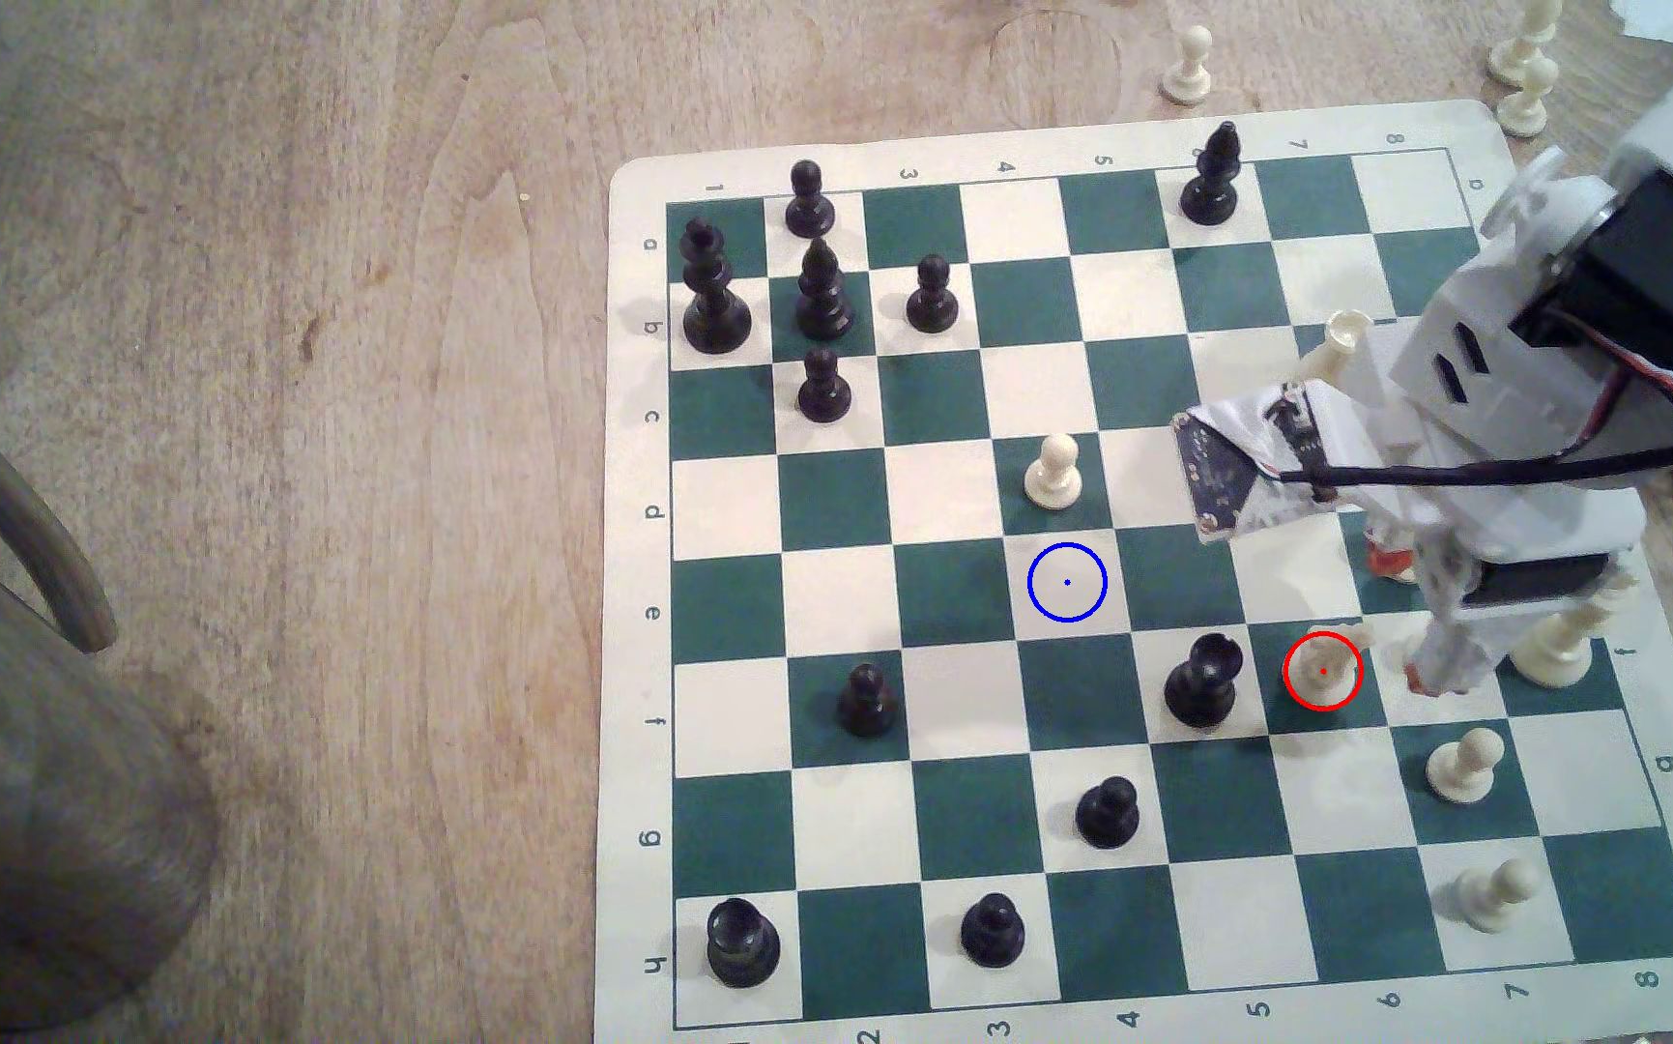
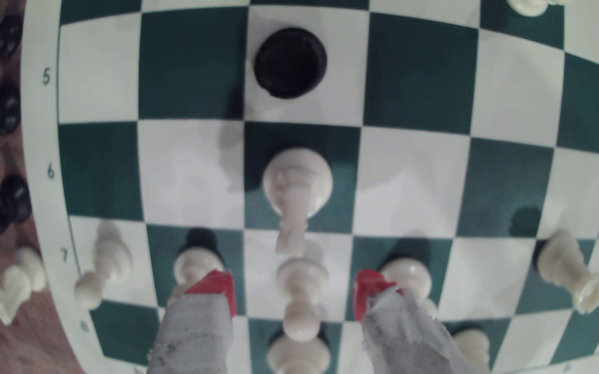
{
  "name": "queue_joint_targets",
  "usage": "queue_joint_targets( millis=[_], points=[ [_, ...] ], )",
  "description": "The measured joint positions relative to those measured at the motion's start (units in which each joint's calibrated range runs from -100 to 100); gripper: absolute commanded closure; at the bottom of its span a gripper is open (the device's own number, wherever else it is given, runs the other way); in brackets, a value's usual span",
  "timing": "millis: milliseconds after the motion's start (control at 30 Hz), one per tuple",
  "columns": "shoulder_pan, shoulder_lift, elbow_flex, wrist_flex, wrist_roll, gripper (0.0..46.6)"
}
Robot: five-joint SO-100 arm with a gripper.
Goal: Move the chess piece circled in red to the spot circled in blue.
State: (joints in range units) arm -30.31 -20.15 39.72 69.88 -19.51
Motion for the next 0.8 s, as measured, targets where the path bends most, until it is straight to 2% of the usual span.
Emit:
queue_joint_targets(
  millis=[200,700,800],
  points=[
    [-0.7,2.7,0.0,-2.4,-0.9,28.7],
    [-0.7,5.7,0.4,-9.2,-0.9,29.1],
    [0.1,6.3,0.4,-10.2,-1.2,33.2]
  ],
)
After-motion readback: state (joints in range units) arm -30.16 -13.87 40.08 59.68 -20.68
